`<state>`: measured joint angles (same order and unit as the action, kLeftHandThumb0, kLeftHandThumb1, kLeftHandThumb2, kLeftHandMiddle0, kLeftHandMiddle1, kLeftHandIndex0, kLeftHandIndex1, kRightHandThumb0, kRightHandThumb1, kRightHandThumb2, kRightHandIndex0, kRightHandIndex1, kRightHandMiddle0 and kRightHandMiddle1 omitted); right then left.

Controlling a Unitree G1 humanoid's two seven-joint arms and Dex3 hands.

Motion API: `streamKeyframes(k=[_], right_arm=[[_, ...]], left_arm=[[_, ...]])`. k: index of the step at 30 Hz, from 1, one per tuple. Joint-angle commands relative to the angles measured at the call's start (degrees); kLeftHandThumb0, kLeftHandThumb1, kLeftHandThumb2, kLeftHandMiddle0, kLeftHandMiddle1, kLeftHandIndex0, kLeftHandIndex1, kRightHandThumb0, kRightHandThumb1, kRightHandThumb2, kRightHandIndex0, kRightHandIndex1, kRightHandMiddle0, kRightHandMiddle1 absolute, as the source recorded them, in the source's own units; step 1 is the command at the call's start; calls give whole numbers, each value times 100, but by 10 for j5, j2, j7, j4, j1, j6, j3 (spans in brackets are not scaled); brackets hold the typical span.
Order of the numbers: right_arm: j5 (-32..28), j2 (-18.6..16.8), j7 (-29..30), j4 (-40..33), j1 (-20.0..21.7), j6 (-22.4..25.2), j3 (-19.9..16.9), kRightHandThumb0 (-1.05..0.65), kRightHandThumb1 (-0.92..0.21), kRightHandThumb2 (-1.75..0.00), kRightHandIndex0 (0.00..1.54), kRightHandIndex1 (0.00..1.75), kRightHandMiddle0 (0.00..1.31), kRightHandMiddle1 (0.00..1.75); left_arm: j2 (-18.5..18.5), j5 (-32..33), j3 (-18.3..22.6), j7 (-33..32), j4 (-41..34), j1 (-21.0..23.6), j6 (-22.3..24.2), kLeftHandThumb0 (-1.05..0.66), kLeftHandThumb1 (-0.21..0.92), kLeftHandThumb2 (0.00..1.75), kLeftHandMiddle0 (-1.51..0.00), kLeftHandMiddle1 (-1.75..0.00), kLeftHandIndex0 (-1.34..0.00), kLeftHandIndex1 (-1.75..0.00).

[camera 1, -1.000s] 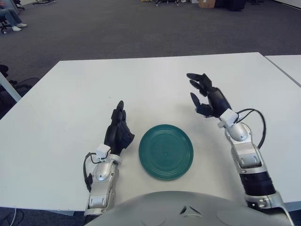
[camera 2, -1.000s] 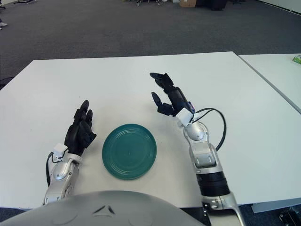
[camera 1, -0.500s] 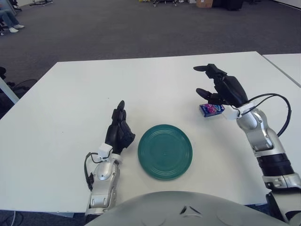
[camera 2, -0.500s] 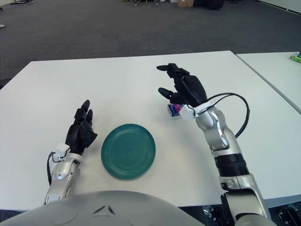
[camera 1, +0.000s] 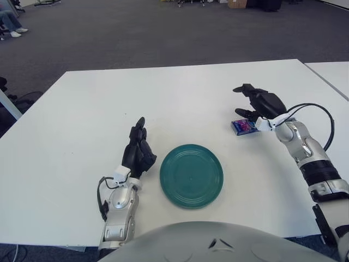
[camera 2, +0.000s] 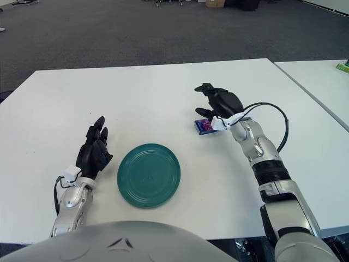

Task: Put the gum into the plate.

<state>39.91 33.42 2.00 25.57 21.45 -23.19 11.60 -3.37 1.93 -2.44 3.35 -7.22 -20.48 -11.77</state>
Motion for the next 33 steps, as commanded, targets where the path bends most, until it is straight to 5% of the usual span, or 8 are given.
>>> streamKeyframes(k=[1,12,33], right_arm=[[4,22,-7,21,12,-14,12,-84,-92,-59,35,0,0,74],[5,37,-25,75,24,-38,52,-88,-92,-61,35,0,0,64],[11,78,-65,59,-4,-63,86,-82,-92,-59,30,0,0,45]], left_arm=[[5,3,5,-3,-1,10,4,-102,92,101,-16,-2,0,-44],[3,0,5,-4,8,14,1,-99,92,101,-23,-3,0,-55],[8,6,6,4,19,21,-4,-97,92,102,-24,-1,0,-51]])
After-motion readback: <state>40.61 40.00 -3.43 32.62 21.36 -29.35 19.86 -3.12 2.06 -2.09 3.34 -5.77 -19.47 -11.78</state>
